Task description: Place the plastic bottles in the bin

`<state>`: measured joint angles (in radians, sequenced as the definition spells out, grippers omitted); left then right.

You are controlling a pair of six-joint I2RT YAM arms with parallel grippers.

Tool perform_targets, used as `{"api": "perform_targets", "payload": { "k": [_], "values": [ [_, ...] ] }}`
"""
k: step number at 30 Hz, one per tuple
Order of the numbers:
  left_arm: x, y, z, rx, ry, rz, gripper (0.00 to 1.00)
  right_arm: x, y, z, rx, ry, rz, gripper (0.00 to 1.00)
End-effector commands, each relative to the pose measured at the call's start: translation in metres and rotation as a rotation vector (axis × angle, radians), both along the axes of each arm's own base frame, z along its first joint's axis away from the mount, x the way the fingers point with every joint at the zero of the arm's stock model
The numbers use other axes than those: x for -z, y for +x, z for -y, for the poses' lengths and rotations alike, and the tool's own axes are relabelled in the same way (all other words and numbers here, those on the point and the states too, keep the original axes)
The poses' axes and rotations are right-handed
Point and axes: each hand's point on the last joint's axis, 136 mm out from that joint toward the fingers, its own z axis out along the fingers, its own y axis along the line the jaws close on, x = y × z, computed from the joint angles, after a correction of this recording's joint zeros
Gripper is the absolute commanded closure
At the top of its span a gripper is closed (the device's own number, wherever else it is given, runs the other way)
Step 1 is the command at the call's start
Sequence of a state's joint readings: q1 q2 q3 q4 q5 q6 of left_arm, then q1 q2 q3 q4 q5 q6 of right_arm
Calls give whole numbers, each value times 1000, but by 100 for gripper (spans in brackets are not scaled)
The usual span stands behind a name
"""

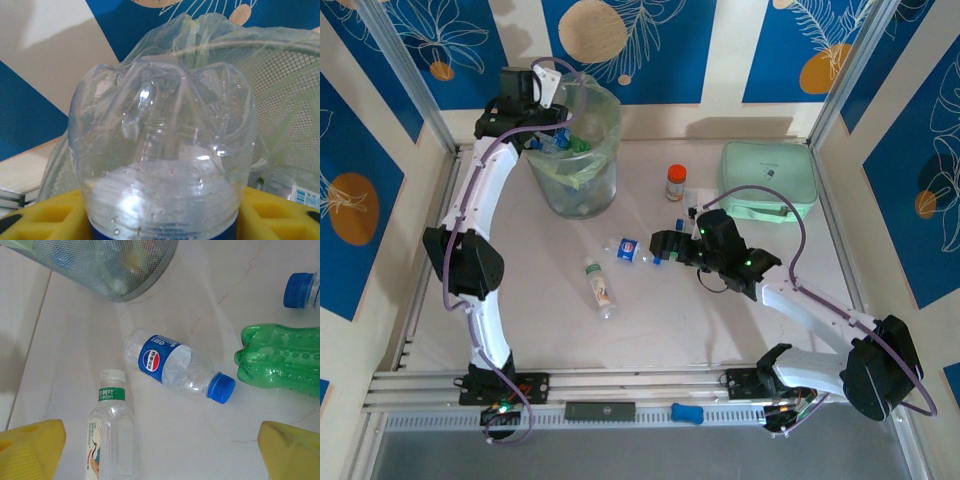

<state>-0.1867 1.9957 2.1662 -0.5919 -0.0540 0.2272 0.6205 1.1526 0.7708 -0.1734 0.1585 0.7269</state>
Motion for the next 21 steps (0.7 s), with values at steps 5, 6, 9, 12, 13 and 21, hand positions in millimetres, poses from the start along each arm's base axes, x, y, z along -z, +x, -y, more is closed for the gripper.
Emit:
{"api": "perform_targets", "payload": {
  "k": [5,6,9,12,13,21],
  "values": [
    [2,3,-8,-23,-7,-2,12,0,-2,8,32,-2,0,1],
    [-1,2,-9,-27,-10,4,10,0,-2,8,32,-2,1,1],
    [-14,-4,-9,-32,-35,24,1,1,-2,8,31,0,0,1],
    [-34,-13,-6,-28,-80,53,1,2,-1,7,30,0,-2,1],
    [-41,-16,-5,-22,-102,61,1,2,-1,7,29,1,-2,1],
    [-75,-48,15,57,-274,82,1,6,2,2,16,5,-12,1]
  ]
}}
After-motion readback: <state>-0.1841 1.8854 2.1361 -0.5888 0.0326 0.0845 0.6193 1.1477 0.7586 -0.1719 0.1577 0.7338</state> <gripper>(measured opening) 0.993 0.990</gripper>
